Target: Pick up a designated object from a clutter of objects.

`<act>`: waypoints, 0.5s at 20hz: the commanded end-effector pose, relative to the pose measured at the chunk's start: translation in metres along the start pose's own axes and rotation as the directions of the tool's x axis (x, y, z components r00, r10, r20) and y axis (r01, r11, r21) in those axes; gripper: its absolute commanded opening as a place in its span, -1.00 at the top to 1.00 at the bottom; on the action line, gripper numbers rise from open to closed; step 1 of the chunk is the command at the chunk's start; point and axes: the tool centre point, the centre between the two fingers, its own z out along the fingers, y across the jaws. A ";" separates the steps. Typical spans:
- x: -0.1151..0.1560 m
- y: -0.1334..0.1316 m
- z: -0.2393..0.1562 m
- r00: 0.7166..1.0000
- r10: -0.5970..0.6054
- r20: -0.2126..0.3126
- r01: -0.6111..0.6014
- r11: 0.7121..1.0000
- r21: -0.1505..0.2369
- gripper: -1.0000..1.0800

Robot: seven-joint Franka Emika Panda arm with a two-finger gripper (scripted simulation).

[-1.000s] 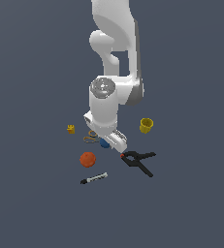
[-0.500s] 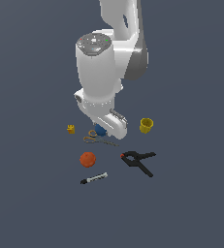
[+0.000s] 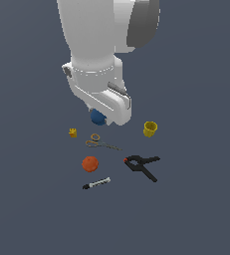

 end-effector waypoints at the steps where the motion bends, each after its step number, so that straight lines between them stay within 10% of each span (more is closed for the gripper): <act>1: 0.002 0.000 -0.017 1.000 0.000 0.001 0.000 1.000 -0.001 1.00; 10: 0.008 -0.001 -0.048 1.000 -0.001 0.001 0.001 1.000 -0.001 1.00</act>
